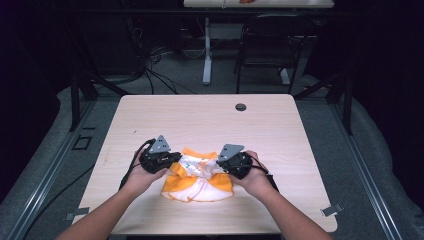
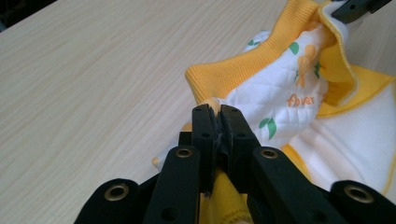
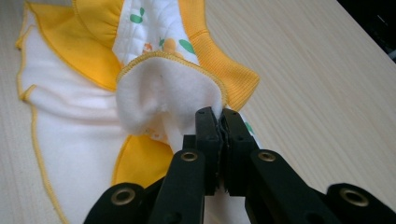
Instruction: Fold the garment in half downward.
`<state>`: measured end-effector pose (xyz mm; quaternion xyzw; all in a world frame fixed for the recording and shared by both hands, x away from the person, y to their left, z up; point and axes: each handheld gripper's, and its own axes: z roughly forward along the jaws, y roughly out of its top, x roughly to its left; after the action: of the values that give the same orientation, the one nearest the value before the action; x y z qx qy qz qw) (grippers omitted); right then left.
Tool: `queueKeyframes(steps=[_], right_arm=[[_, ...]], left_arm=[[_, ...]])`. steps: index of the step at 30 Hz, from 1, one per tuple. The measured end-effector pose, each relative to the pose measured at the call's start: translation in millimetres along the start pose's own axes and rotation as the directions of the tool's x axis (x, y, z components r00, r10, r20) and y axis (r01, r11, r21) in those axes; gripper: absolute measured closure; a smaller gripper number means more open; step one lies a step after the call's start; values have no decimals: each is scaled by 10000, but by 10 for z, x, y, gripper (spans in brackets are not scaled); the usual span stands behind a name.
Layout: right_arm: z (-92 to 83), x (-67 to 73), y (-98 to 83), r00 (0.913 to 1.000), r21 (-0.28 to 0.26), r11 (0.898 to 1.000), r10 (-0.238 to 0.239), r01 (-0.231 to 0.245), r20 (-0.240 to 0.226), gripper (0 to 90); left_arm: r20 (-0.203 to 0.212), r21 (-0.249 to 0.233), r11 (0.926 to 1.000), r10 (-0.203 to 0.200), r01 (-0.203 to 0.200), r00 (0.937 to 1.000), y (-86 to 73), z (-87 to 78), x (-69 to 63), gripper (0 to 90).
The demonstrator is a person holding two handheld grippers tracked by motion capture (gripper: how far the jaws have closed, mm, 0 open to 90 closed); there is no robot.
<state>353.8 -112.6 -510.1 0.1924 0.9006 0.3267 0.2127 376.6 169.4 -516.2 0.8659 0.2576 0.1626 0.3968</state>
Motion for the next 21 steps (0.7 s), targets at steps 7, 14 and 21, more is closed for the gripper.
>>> queueKeyframes(steps=[7, 14, 21], right_arm=[[2, 107, -105, 9997, -2, 10000, -16, 16, -243, 866], [4, 205, -207, 9992, -96, 9999, 116, -120, -391, 862], [-30, 291, -290, 9966, -244, 9981, 554, -570, -618, 815]], left_arm=[[291, 61, 10000, 11, -12, 9996, -159, 2, -125, 847], [562, -10, 9999, -121, 121, 9983, -267, -33, -212, 845], [730, 11, 9996, -269, 268, 9970, -392, -35, -316, 817]])
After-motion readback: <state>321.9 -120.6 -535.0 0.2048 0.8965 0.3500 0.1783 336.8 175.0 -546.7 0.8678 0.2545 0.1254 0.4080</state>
